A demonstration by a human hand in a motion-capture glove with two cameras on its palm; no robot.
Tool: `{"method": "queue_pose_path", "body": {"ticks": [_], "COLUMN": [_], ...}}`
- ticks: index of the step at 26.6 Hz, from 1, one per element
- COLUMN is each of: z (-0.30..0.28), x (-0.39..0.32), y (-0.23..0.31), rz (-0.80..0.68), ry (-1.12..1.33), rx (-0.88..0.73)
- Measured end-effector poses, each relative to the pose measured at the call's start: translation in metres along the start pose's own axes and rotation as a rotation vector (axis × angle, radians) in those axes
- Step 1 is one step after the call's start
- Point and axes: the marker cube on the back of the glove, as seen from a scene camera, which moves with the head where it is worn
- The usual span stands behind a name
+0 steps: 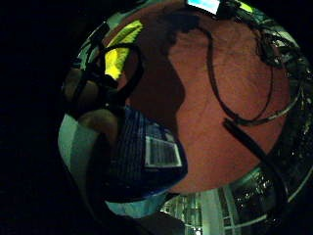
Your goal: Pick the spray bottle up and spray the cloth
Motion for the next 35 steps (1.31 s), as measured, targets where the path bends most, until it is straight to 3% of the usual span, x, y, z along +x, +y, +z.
{"method": "queue_pose_path", "body": {"ticks": [10,17,27,35], "z": [0.027,0.069,0.153,0.198], "x": [-0.056,-0.103,-0.171,-0.194], "y": [0.015,0.026,0.029,0.018], "rz": [-0.333,-0.484,-0.627,-0.661], "ry": [-0.403,-0.658,-0.755,-0.714], "rx": [0.225,0.276,0.220,0.209]}}
